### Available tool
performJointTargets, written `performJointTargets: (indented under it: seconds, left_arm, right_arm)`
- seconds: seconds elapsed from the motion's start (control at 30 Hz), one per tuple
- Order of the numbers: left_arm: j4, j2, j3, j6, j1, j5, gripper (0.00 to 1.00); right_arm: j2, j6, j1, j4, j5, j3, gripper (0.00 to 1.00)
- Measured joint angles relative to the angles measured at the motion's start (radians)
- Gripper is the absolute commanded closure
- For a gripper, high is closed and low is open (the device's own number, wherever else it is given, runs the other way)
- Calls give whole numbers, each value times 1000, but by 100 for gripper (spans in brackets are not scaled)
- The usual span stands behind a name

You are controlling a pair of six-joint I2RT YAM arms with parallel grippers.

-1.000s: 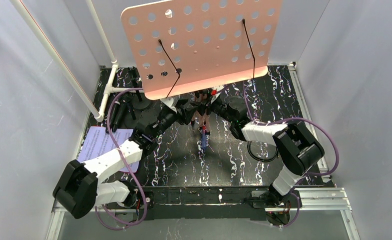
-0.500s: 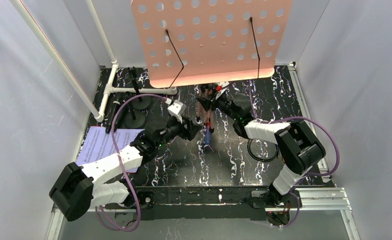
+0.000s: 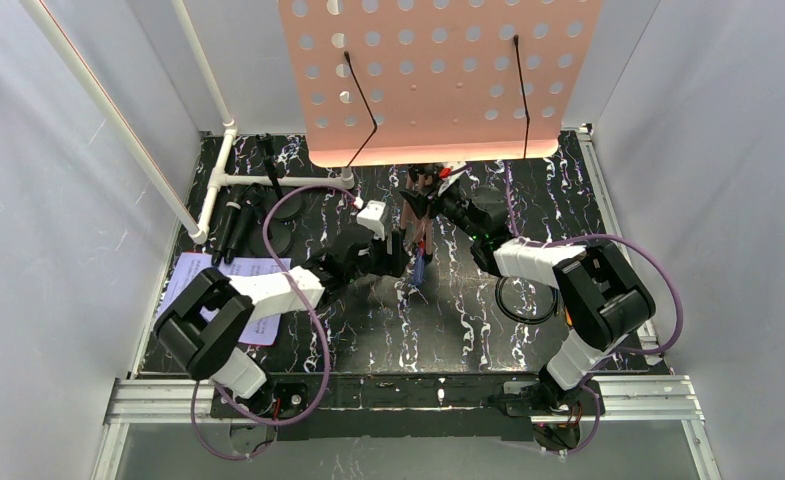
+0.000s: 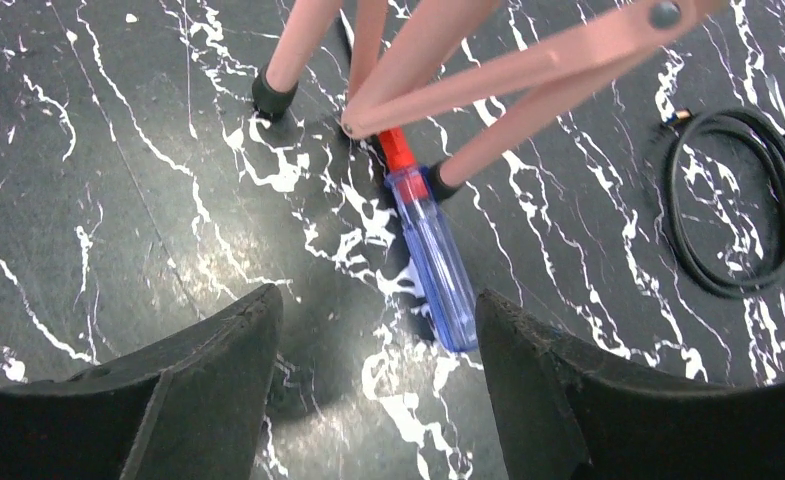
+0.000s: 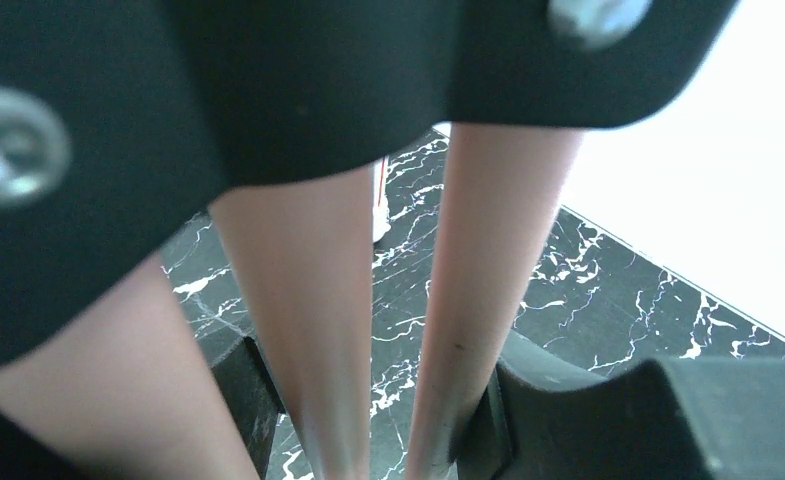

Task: Pack up the instrument practice props

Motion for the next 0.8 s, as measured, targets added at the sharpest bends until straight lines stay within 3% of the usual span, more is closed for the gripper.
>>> performJointTargets:
  seconds: [0.3, 0.5, 0.8]
  left_arm:
    - [2, 193, 139, -33, -5, -69, 22]
    - [2, 309, 190, -50, -49, -140, 9]
    - [-43, 354, 233, -88, -80, -278, 11]
  right_arm:
    - [-3, 4, 0, 5, 0, -7, 50]
    - [-9, 5, 0, 5, 0, -12, 50]
    - [-11, 6, 0, 3, 5, -13, 50]
